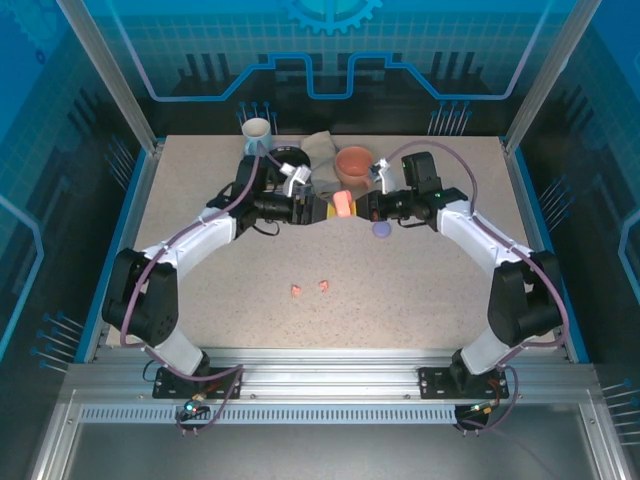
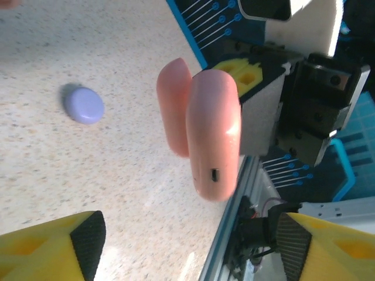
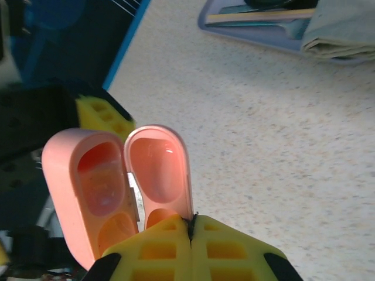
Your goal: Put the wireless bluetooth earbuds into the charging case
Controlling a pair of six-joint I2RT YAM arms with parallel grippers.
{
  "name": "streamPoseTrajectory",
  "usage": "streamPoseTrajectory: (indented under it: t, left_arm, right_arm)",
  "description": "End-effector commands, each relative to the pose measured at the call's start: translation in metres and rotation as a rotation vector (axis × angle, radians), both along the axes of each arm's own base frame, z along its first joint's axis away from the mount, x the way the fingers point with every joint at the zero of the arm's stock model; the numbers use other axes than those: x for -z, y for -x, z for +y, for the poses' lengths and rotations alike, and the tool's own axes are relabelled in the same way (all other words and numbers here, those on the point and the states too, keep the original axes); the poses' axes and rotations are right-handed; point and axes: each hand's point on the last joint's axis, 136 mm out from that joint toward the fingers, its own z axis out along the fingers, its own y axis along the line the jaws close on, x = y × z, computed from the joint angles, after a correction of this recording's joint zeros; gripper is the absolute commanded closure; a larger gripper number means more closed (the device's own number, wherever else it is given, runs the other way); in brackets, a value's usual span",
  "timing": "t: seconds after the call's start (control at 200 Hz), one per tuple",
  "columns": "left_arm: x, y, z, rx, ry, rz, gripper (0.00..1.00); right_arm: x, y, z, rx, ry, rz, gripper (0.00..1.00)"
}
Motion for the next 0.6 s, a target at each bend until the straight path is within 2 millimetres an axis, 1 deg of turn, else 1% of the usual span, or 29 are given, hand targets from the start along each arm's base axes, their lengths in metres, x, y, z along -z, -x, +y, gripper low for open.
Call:
streamPoseTrajectory:
  t: [0.0, 0.12, 0.23, 0.325, 0.495, 0.595]
  left_arm:
    - [-0.008, 0.01, 0.013, 0.064, -0.086, -0.017, 0.19]
    - [0.003, 0.013, 0.018, 0.125, -0.158, 0.02, 0.14]
    - [0.021, 0.014, 0.022, 0.166, -0.219, 0.065, 0.11]
    - [0.034, 0.016, 0.024, 0.199, -0.252, 0.101, 0.11]
    - [0.058, 0.019, 0.028, 0.236, -0.297, 0.166, 0.11]
    - [0.064, 0.016, 0.028, 0.239, -0.294, 0.186, 0.12]
  right_arm:
    - [0.019, 0.009, -0.003, -0.104, 0.22, -0.039, 1.0]
    - [0.03, 0.005, 0.001, -0.182, 0.383, -0.104, 1.0]
    - [0.039, 0.001, 0.004, -0.259, 0.496, -0.161, 1.0]
    - [0.044, 0.0, 0.009, -0.322, 0.531, -0.198, 1.0]
    - [0.048, 0.001, 0.014, -0.398, 0.545, -0.227, 1.0]
    - [0.049, 0.005, 0.018, -0.43, 0.522, -0.23, 1.0]
